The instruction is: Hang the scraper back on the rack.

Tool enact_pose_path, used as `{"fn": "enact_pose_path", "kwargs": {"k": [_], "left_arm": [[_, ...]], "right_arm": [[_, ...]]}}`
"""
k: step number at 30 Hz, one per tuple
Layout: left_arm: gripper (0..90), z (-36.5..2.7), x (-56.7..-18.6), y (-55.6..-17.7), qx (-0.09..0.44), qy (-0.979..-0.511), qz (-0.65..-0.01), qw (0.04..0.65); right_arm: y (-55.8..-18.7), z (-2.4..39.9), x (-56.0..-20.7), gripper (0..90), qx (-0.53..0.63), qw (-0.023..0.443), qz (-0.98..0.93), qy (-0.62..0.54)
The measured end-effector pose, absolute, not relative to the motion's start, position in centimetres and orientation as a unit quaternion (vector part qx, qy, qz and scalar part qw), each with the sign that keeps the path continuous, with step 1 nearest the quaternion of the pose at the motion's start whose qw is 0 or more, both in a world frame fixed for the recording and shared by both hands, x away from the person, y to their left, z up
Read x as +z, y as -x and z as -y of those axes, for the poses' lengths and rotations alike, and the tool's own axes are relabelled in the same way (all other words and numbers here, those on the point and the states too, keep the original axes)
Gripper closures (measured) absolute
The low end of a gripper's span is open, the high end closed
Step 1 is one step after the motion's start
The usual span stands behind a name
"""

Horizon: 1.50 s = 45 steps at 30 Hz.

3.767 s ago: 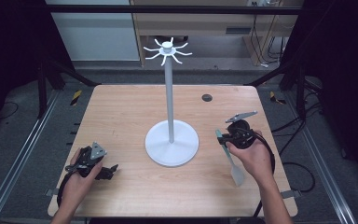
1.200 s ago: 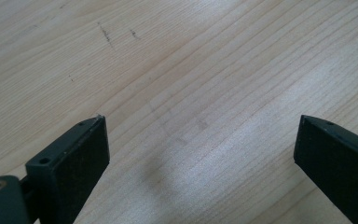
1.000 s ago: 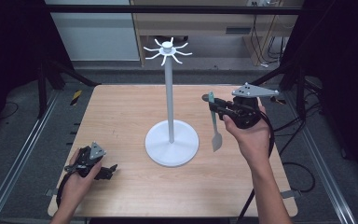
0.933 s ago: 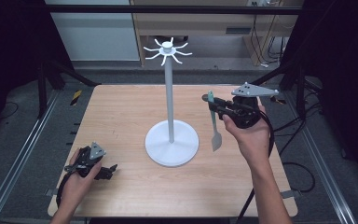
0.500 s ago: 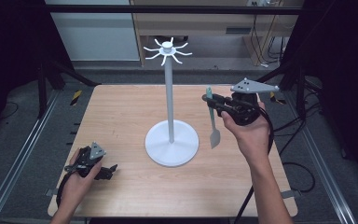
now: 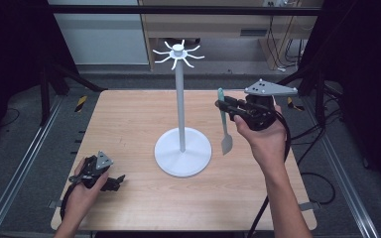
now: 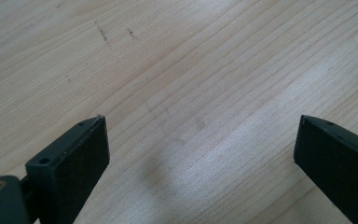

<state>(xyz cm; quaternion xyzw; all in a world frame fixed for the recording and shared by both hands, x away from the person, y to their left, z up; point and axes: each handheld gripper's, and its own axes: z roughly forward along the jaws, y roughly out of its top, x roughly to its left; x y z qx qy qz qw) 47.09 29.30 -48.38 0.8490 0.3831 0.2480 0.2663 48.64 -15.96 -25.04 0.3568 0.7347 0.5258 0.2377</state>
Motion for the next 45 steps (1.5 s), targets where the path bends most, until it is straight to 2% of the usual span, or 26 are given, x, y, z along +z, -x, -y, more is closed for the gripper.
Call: {"fn": "enact_pose_path", "kwargs": {"k": [45], "left_arm": [[3.0, -29.3, -48.4, -47.1, 0.248, -0.847, -0.385, 0.27]], "right_arm": [[-48.4, 13.0, -21.5, 74.2, 0.544, 0.252, -0.729, -0.33]]}}
